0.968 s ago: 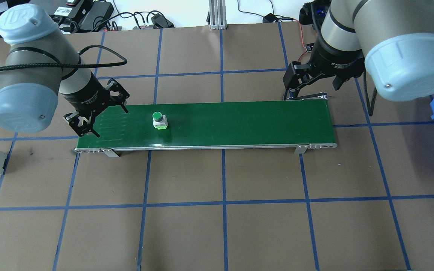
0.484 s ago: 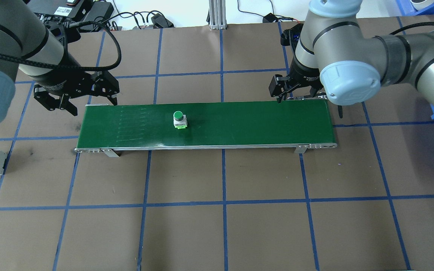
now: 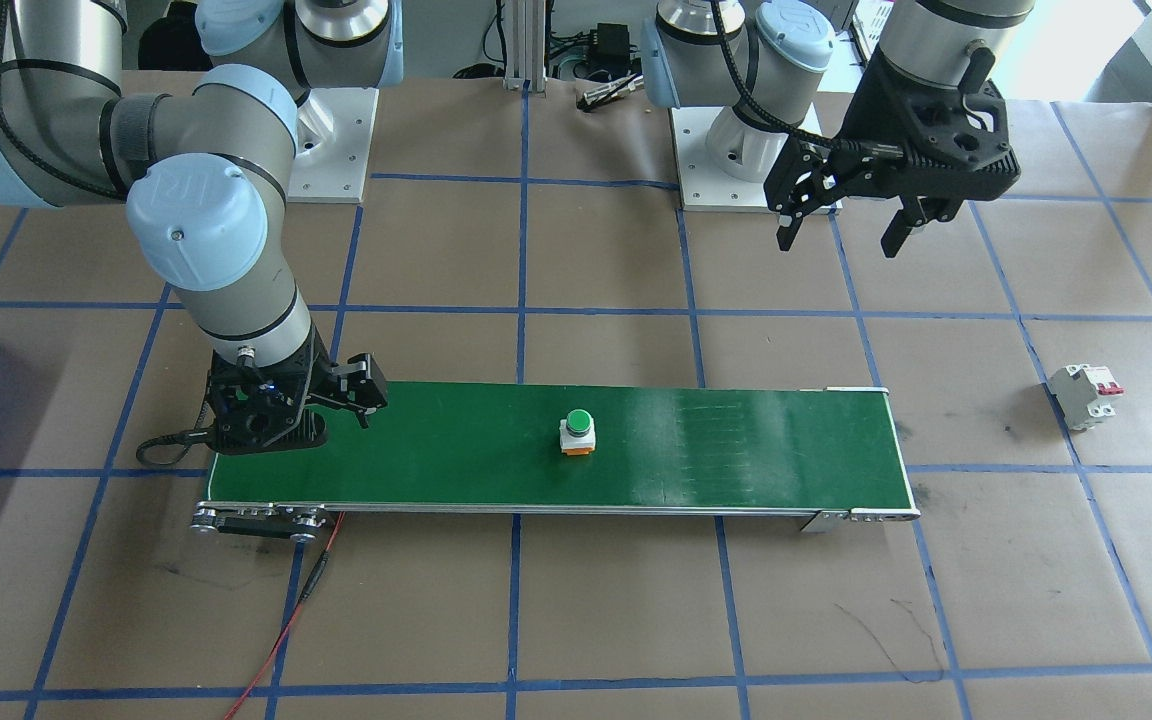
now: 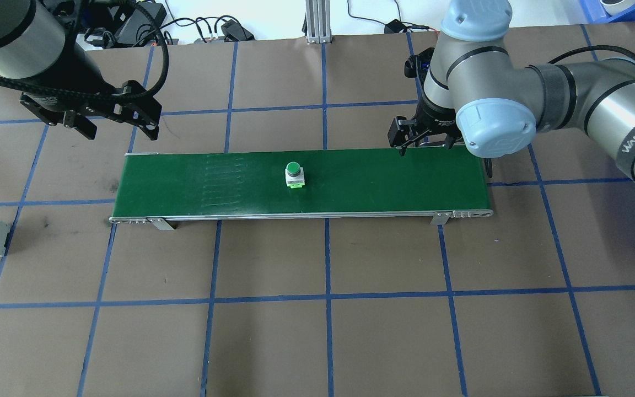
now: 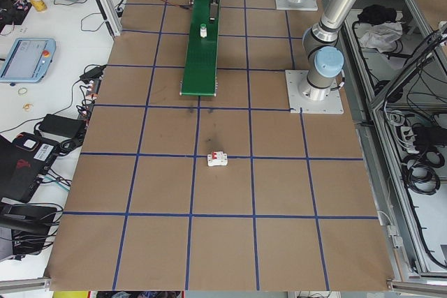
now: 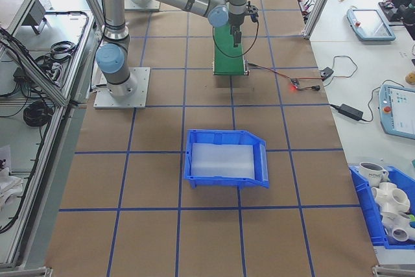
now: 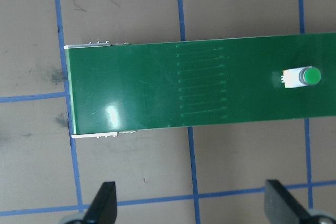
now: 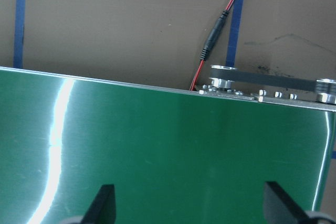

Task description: Move button from left to right

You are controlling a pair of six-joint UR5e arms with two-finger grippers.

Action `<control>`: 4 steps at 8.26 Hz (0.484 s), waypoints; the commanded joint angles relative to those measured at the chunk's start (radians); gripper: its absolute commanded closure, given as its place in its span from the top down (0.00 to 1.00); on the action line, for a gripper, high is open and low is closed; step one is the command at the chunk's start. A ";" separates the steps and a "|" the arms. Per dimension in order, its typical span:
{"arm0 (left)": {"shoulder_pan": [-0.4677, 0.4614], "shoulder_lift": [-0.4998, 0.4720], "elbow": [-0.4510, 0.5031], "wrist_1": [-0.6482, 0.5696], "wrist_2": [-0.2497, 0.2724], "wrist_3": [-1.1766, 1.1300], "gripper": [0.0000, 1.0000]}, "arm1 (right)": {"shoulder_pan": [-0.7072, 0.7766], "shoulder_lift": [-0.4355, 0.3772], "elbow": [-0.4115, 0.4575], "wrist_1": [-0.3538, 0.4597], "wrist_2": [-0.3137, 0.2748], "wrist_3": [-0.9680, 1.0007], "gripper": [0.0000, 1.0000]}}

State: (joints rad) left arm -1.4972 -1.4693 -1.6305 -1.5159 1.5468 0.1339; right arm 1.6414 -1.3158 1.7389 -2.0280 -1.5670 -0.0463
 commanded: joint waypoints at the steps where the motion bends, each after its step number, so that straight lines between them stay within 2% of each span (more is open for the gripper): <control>1: -0.008 -0.009 0.081 -0.121 0.013 0.145 1.00 | 0.003 -0.008 0.001 -0.009 0.169 0.168 1.00; 2: -0.008 -0.012 0.083 -0.121 0.009 0.139 1.00 | 0.012 -0.010 0.001 -0.015 0.201 0.216 1.00; 4: -0.008 -0.013 0.089 -0.122 0.009 0.139 1.00 | 0.066 -0.002 0.001 -0.047 0.203 0.218 1.00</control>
State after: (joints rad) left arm -1.5043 -1.4800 -1.5491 -1.6340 1.5562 0.2704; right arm 1.6624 -1.3238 1.7395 -2.0438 -1.3833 0.1454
